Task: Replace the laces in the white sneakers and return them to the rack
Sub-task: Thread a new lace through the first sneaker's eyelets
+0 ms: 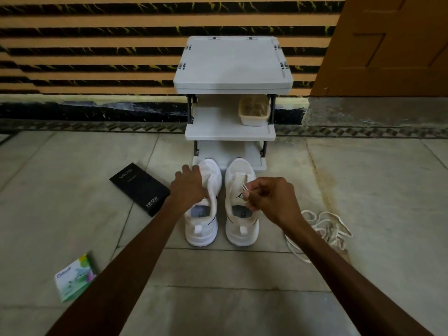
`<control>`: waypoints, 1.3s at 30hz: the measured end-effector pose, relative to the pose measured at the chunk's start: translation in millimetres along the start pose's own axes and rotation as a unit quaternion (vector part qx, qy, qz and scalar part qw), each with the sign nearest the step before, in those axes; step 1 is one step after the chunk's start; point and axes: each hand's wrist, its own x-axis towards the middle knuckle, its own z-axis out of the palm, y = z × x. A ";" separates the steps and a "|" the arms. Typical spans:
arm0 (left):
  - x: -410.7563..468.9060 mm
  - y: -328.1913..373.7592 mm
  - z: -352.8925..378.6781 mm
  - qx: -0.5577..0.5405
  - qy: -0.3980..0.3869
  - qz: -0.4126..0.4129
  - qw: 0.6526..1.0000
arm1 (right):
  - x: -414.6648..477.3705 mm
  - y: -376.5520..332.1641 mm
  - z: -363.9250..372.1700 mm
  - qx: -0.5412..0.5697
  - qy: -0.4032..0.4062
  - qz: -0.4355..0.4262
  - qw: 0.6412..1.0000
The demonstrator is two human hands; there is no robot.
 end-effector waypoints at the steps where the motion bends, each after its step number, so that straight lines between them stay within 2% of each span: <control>1: 2.2 -5.4 6.6 -0.011 -0.023 -0.015 1.000 | -0.9 -0.1 4.6 0.002 -0.002 0.014 1.000; 2: 3.9 -9.4 12.1 -0.034 -0.025 -0.025 0.999 | -0.9 -1.0 10.2 0.002 -0.004 0.026 1.000; 6: 8.3 -16.4 23.6 -0.077 0.072 -0.017 0.994 | 5.6 -4.3 29.4 0.017 0.000 0.071 0.997; 8: 3.0 -21.4 24.0 -0.100 0.091 -0.016 0.991 | 11.1 -4.0 38.5 -0.005 0.005 0.072 0.997; 12: -31.9 -28.3 28.1 -0.129 0.070 -0.015 0.989 | 19.6 -3.2 53.4 -0.049 0.000 0.030 0.998; 17: -72.1 -35.5 39.5 -0.162 0.045 -0.017 0.986 | 27.0 1.1 83.5 -0.128 -0.043 -0.007 0.991; 22: -63.1 -34.9 42.8 -0.212 0.046 -0.050 0.975 | 26.6 8.9 111.0 -0.247 -0.086 -0.038 0.964; 26: -50.0 -40.1 41.9 -0.232 0.012 -0.027 0.972 | 21.2 13.4 122.3 -0.298 -0.068 -0.050 0.951; 33: -41.6 -62.6 49.0 -0.352 -0.039 -0.026 0.935 | 21.0 12.2 131.9 -0.303 -0.059 -0.045 0.950; 39: -38.7 -66.3 50.5 -0.419 -0.096 -0.032 0.902 | 19.7 10.2 140.1 -0.350 -0.051 -0.037 0.934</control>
